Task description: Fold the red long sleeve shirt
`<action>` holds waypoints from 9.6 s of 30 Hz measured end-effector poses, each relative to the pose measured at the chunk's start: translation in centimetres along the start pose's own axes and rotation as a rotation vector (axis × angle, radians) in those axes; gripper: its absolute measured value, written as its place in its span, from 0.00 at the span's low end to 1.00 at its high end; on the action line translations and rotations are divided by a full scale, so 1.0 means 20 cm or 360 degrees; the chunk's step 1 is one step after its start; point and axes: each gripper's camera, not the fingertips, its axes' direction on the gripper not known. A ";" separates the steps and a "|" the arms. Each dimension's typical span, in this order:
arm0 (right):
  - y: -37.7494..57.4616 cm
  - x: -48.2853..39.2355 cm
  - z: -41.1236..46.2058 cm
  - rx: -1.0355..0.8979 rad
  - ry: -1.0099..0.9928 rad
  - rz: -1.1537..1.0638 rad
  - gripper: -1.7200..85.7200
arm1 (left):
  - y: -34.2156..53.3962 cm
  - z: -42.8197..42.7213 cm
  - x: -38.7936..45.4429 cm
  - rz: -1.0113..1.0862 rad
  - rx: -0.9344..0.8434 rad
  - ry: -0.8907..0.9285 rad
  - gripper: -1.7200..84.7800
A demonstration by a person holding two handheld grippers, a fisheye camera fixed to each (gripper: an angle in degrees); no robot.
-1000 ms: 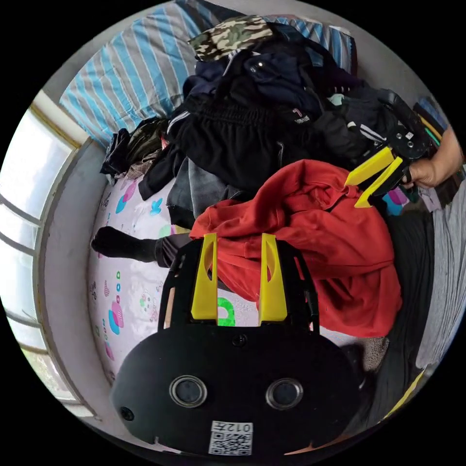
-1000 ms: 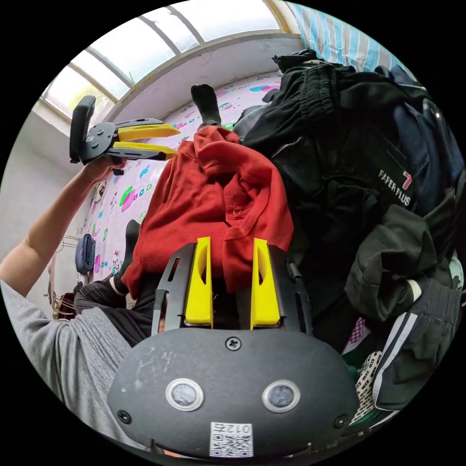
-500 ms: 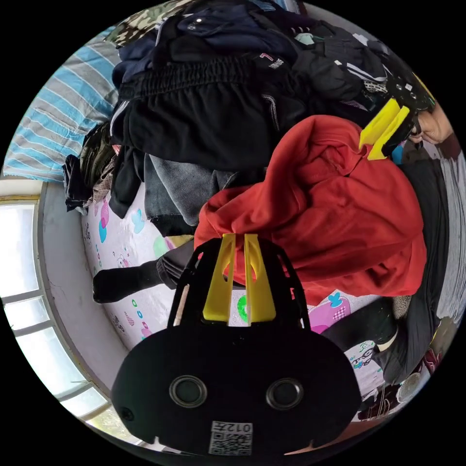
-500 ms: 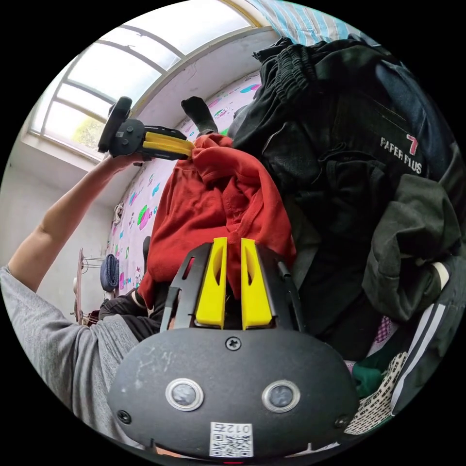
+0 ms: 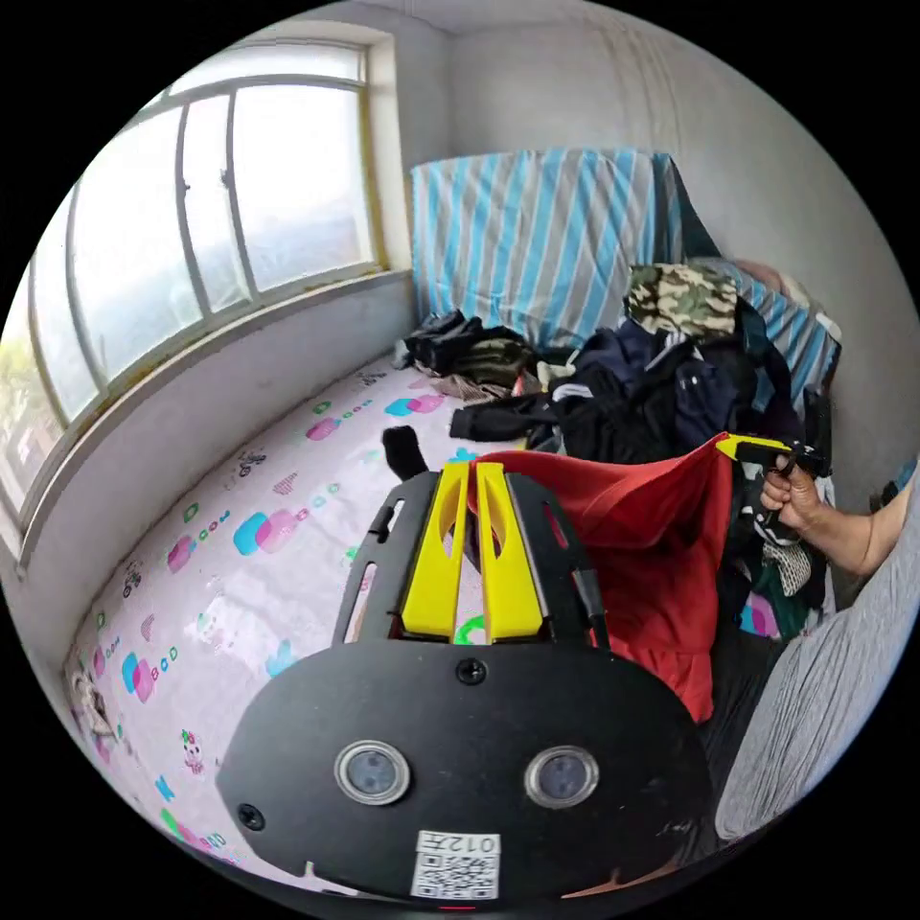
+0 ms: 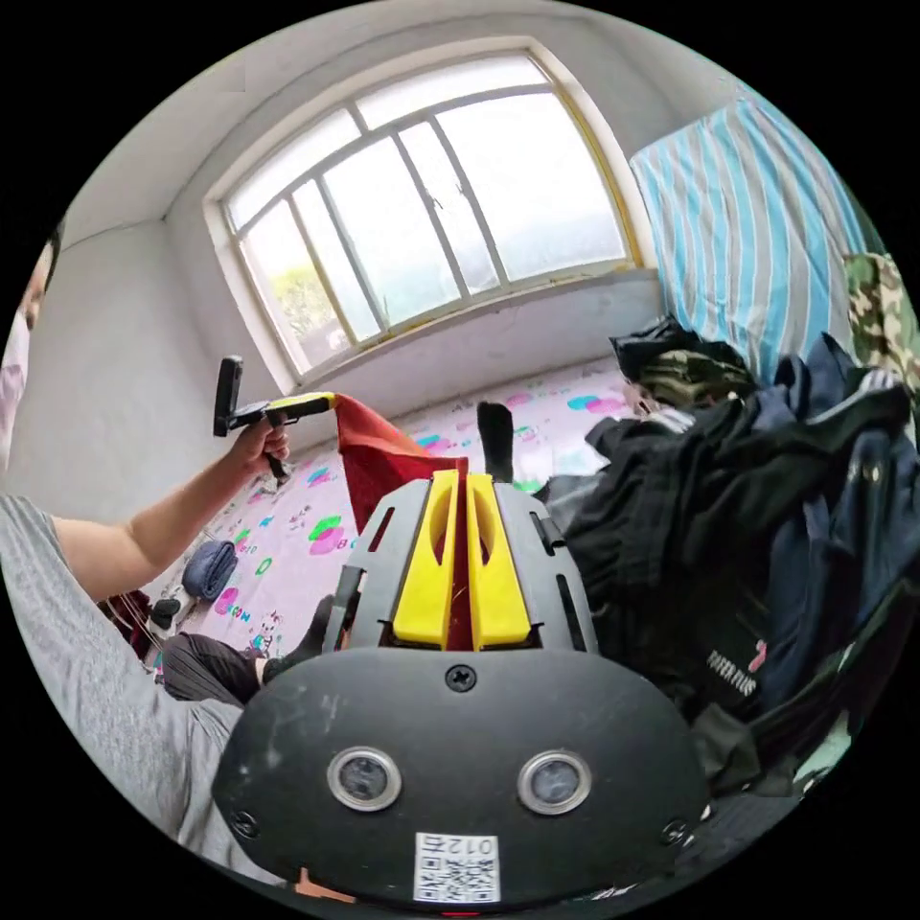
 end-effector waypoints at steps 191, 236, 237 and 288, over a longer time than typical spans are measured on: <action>3.63 -0.11 1.54 -0.1790 -0.0245 -0.0815 0.08 | 0.66 -1.44 -0.34 -0.1342 -0.1132 -0.0303 0.03; 3.98 0.11 0.27 -0.1934 0.0322 -0.1253 0.13 | -0.54 -2.30 -0.31 -0.1134 -0.0986 -0.0158 0.03; 3.99 0.11 0.27 -0.1939 0.0341 -0.1274 0.13 | -0.57 -2.21 -0.29 -0.1093 -0.1024 -0.0119 0.03; 4.07 -0.54 -0.22 -0.2115 0.0009 -0.1392 0.01 | -0.22 -2.02 0.23 -0.1525 -0.1155 -0.0497 0.06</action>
